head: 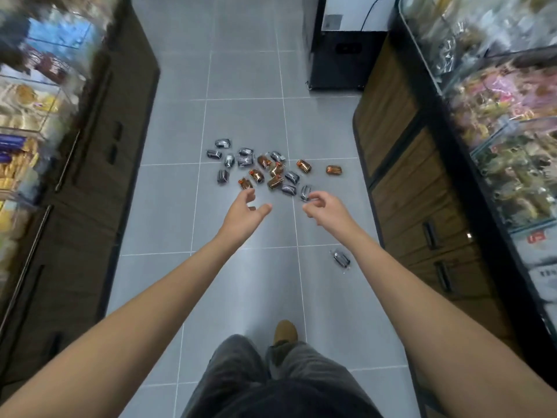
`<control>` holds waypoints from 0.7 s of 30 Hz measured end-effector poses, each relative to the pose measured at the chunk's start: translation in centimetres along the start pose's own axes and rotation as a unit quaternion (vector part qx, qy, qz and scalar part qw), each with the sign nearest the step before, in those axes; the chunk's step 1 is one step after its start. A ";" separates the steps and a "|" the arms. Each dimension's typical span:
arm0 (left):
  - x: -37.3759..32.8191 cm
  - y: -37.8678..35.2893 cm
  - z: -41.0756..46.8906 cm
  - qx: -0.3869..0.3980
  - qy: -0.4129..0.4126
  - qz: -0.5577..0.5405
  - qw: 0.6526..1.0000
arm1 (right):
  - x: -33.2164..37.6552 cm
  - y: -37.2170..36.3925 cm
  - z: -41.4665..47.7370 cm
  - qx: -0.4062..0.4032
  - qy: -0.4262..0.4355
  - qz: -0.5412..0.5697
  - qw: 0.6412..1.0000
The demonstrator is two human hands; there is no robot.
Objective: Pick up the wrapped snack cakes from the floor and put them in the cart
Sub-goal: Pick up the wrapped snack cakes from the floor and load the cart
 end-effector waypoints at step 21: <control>-1.7 3.2 34.9 0.123 0.004 0.040 0.992 | 18.3 1.7 25.3 -0.025 -0.112 0.023 0.993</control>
Point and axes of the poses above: each hand's wrist, its own z-axis towards the middle knuckle, its own y-axis out of the back of the hand, x = y × z, the point moved 1 cm from there along z, towards the middle knuckle, and after that the axes turned 14 degrees about -y, right-handed, at the moved point
